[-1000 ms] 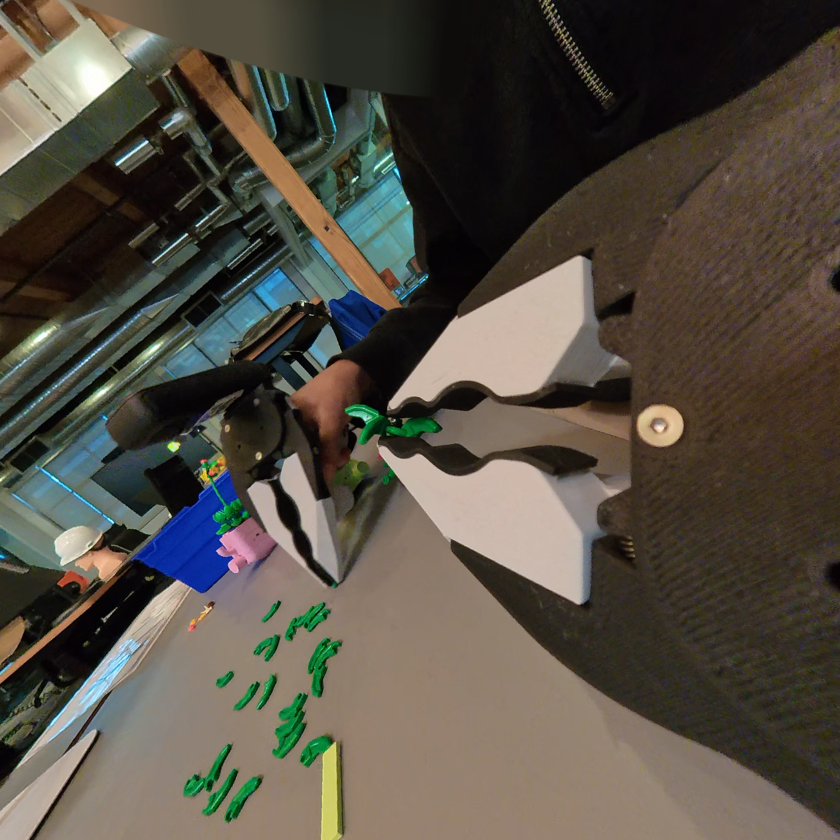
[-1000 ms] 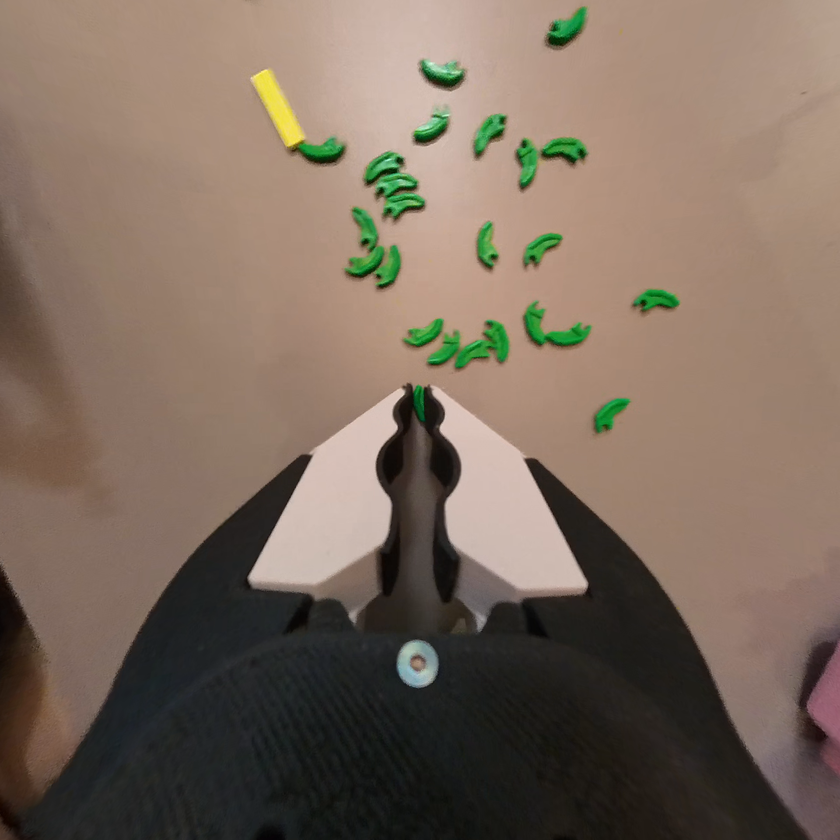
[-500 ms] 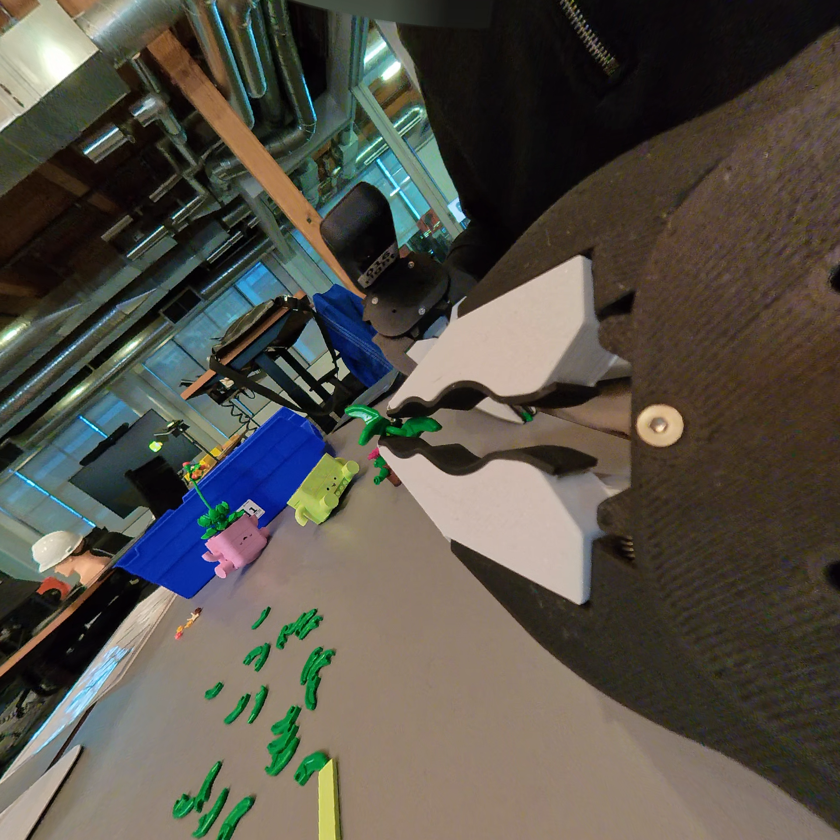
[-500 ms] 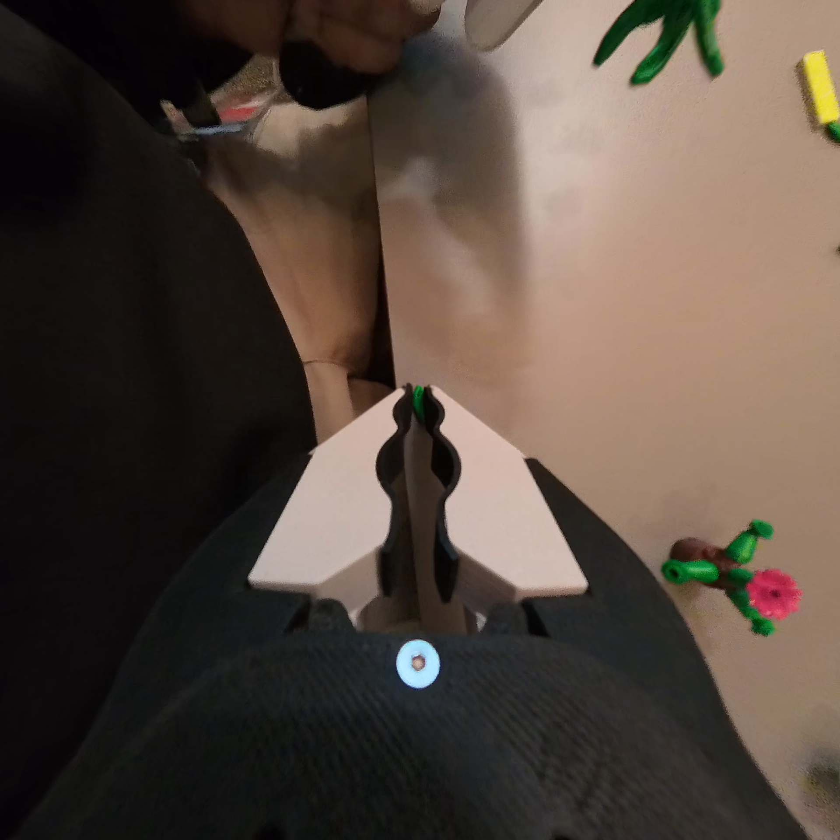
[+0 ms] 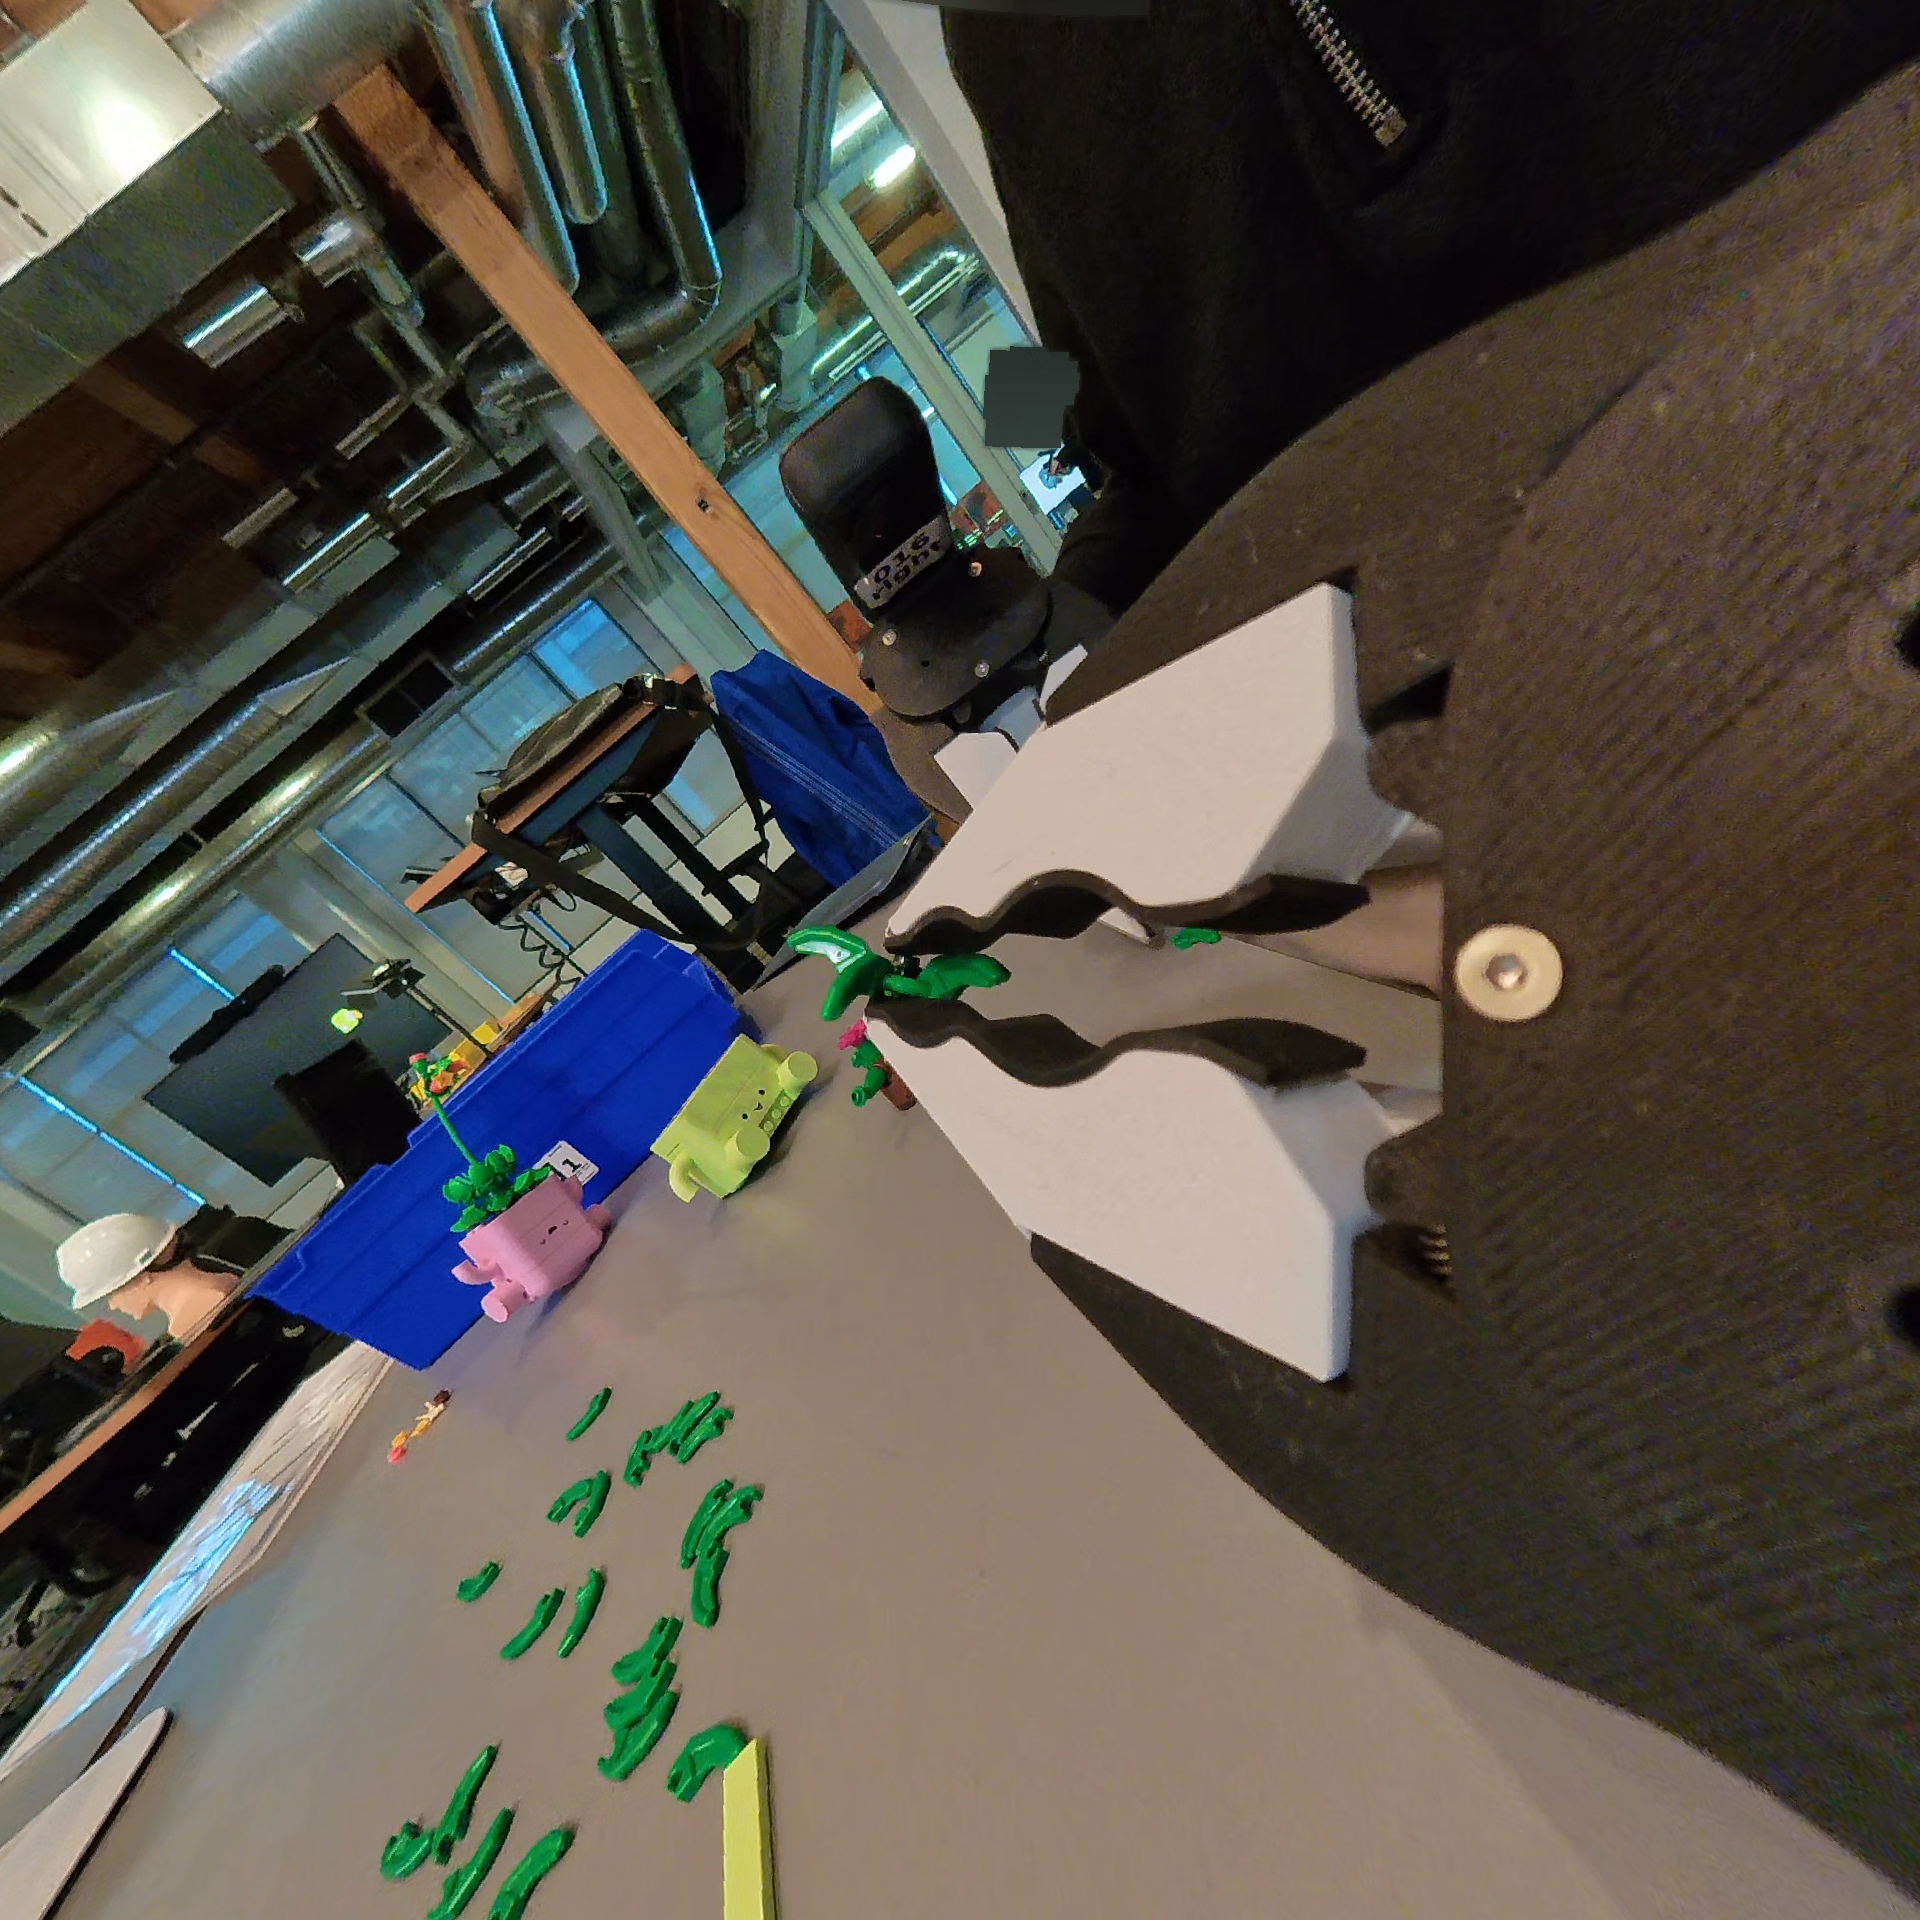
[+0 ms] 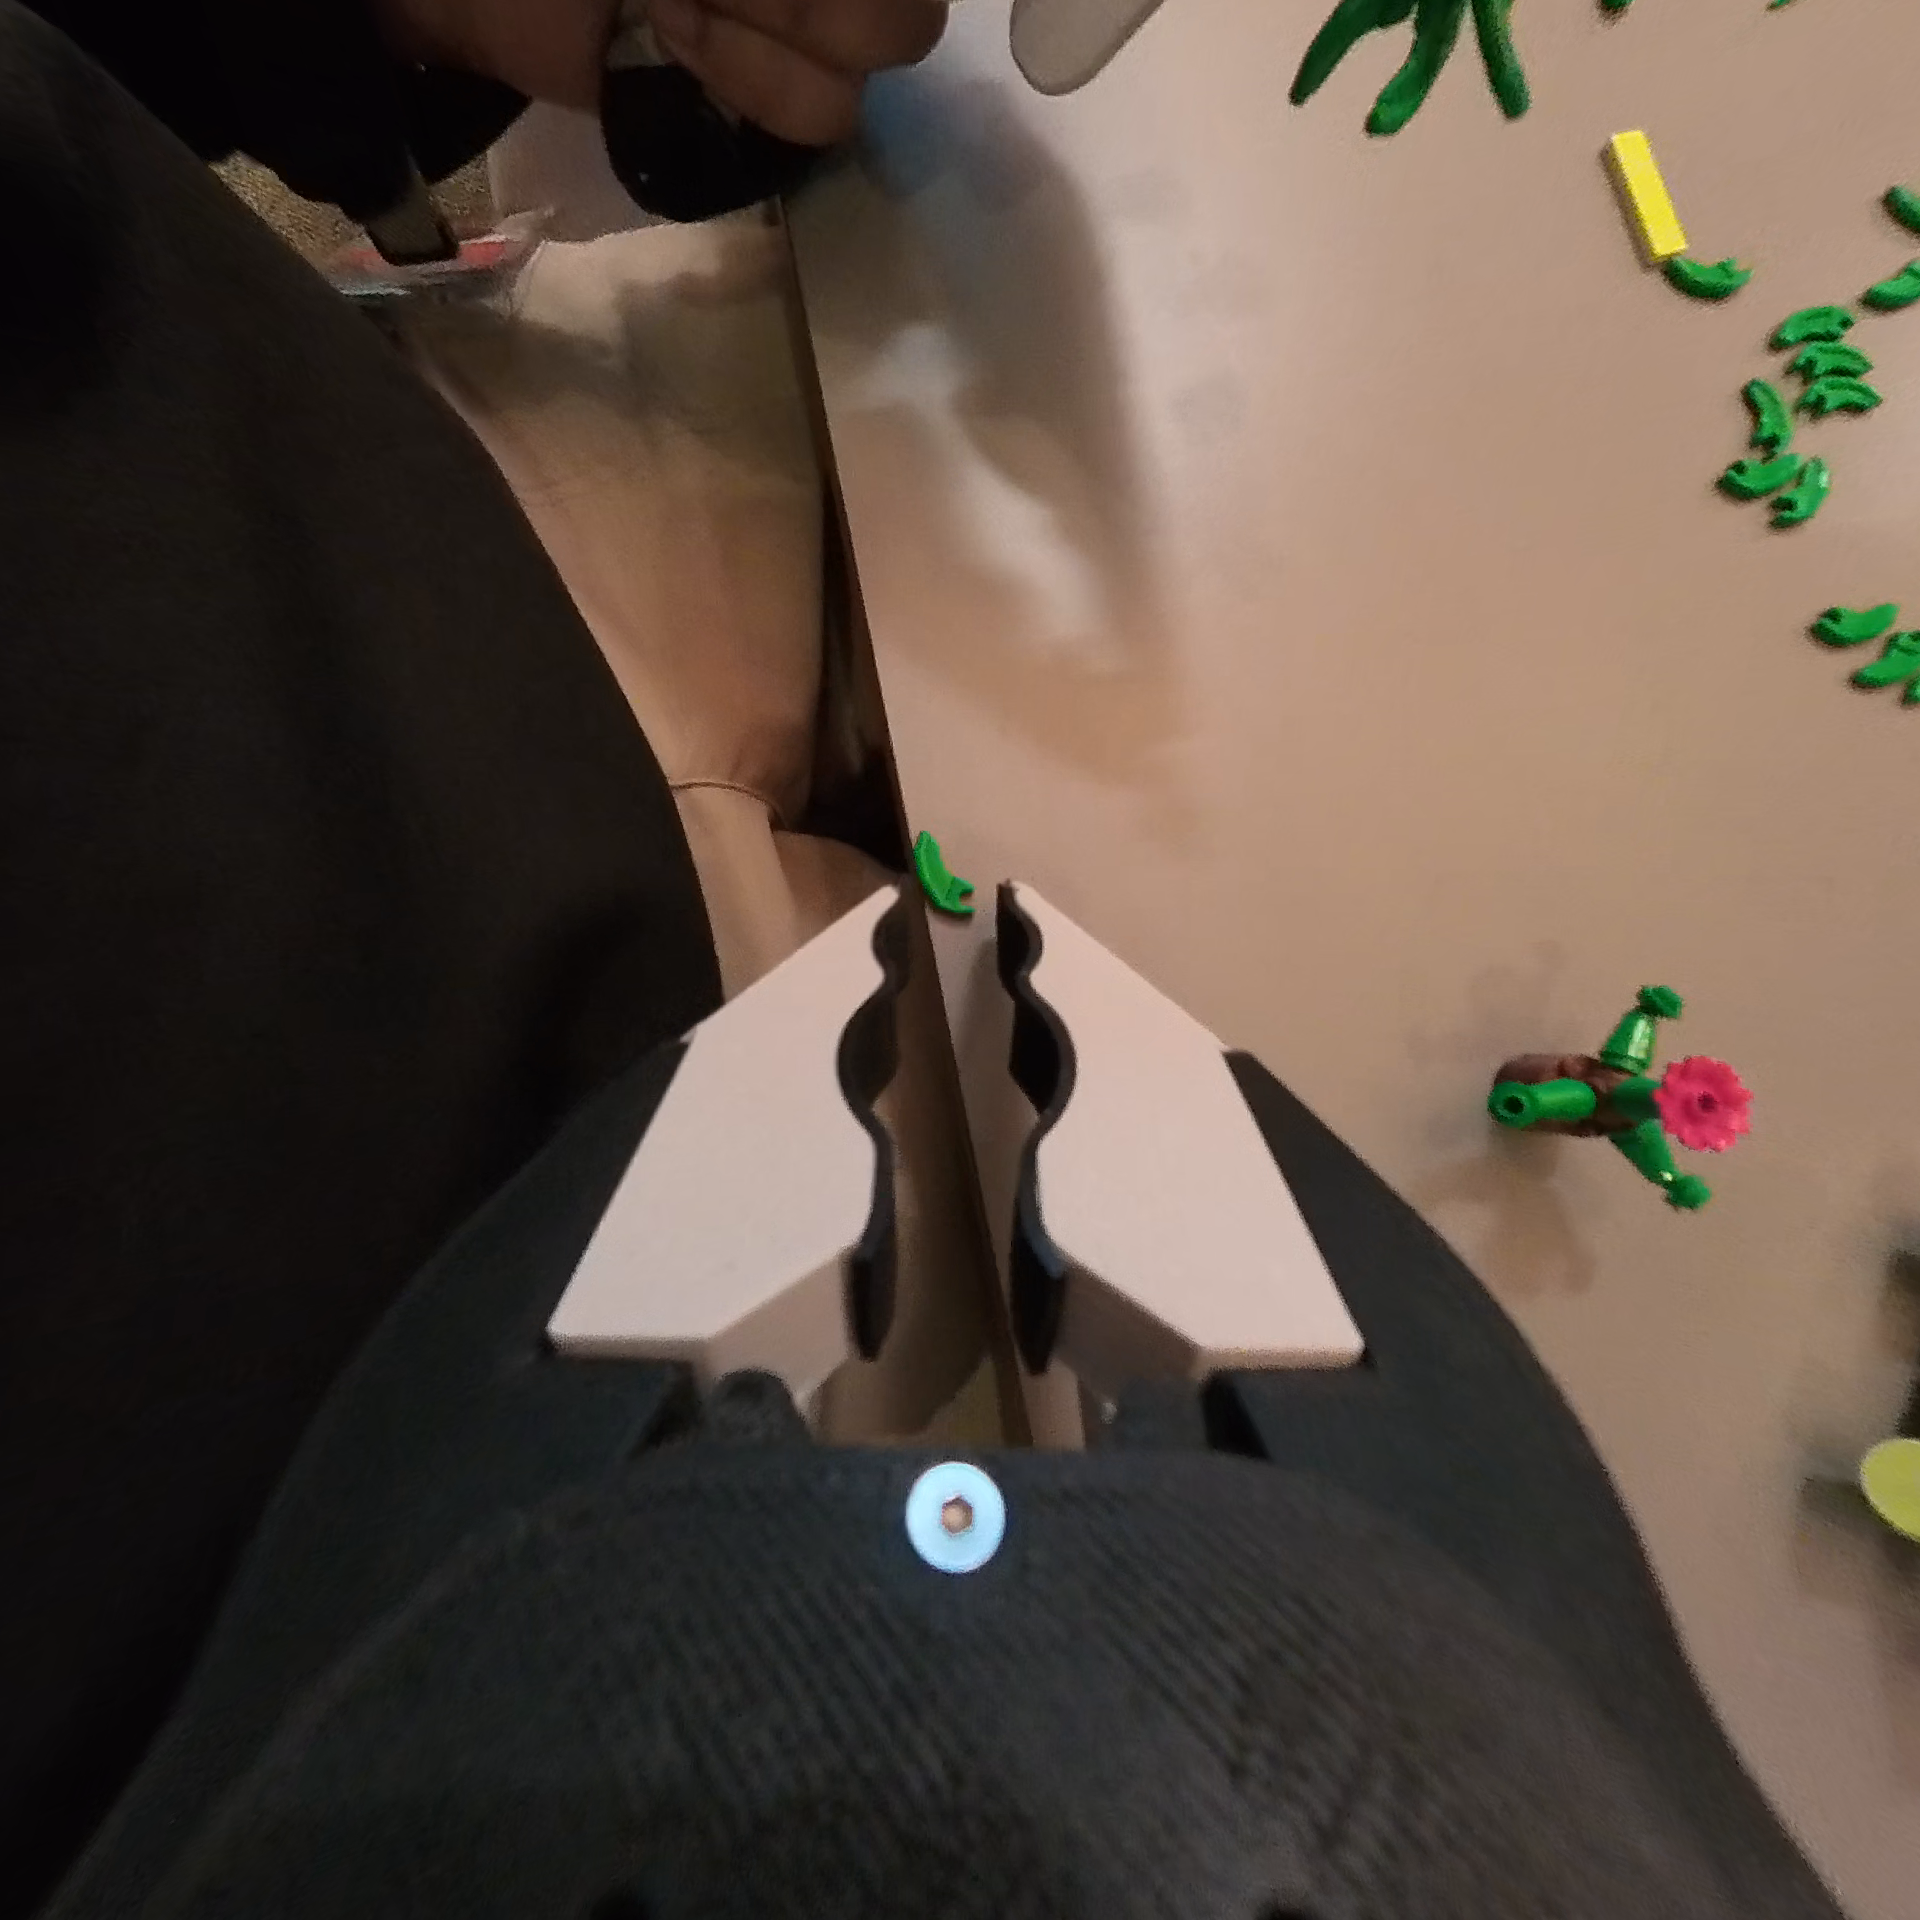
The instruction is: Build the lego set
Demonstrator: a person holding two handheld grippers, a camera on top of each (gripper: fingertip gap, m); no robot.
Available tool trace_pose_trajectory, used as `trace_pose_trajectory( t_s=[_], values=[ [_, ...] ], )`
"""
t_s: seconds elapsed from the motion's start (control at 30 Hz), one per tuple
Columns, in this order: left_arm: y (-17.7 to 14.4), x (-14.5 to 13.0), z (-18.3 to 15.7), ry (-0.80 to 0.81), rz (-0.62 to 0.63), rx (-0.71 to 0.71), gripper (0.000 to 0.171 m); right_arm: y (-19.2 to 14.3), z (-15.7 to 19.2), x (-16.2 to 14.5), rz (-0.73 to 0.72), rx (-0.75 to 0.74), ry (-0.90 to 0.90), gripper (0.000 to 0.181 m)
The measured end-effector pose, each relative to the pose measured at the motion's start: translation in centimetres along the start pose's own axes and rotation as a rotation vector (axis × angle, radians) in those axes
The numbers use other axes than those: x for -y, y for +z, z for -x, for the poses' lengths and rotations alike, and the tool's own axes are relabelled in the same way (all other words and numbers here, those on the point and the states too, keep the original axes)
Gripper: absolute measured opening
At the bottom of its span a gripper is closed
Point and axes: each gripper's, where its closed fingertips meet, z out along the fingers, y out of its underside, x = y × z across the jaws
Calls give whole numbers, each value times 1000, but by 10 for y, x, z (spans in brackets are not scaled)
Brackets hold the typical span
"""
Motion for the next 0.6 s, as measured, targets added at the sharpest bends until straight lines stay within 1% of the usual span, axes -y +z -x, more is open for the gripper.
trace_pose_trajectory(
  t_s=[0.07, 0.13, 0.27, 0.43, 0.6],
  values=[
    [0, 0, 0, -1, 2, -2, 5, 0, 2, -3, -2, 20, 18, 11],
    [0, 0, 0, -2, 1, -4, 5, 0, 6, -2, -13, 52, 30, 13],
    [0, 0, 0, -6, 1, -7, 5, 0, 9, 9, -53, 30, -29, 18],
    [0, 0, 0, -8, 2, -9, 5, 14, 10, 6, 11, 26, -70, 19],
    [0, 0, 0, -14, 0, -12, 5, 13, 16, 6, 29, 66, -78, 11]
  ],
)
